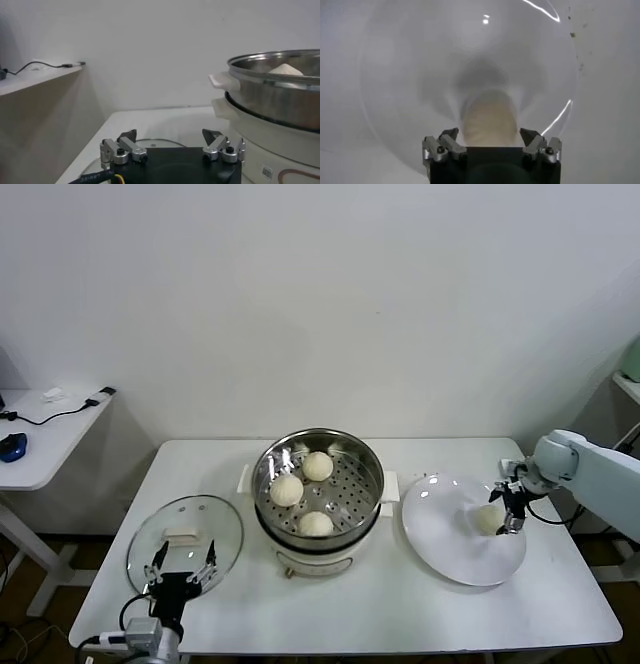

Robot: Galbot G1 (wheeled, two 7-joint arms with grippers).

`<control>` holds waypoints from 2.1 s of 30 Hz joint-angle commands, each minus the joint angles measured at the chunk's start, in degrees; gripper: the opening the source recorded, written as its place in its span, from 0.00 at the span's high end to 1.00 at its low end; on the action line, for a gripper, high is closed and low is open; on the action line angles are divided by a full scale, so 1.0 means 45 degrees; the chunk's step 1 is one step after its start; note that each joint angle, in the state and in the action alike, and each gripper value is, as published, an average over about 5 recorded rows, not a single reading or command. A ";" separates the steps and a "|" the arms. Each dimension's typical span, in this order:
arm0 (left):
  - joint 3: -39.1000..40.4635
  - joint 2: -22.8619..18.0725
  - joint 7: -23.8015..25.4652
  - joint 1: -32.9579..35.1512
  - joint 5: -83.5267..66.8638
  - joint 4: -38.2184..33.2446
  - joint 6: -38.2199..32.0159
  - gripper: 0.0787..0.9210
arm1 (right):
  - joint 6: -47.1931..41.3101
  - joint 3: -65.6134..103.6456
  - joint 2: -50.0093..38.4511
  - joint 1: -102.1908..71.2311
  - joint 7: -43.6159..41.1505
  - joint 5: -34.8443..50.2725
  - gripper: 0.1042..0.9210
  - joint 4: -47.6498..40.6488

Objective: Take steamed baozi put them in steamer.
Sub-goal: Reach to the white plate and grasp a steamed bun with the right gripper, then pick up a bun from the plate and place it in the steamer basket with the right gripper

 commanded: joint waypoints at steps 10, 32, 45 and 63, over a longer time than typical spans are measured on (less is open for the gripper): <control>-0.0016 -0.0044 -0.0016 0.0035 0.0032 -0.0120 0.0041 0.12 | -0.0584 -0.1744 -0.0304 0.2313 -0.0149 0.1040 0.40 0.1367; 0.0124 0.0025 -0.0033 -0.0010 -0.0057 -0.0594 0.0237 0.12 | -0.4383 -0.5561 0.3509 1.0043 0.3116 1.1103 0.40 0.8398; 0.0060 -0.0100 -0.0057 0.0142 0.0008 -0.0647 0.0262 0.12 | -0.5304 -0.5214 0.4854 0.6129 0.4670 0.8914 0.40 0.6372; 0.0056 -0.0156 -0.0038 0.0163 0.0031 -0.0660 0.0360 0.12 | -0.5188 -0.4644 0.4683 0.5504 0.4543 0.8189 0.39 0.5868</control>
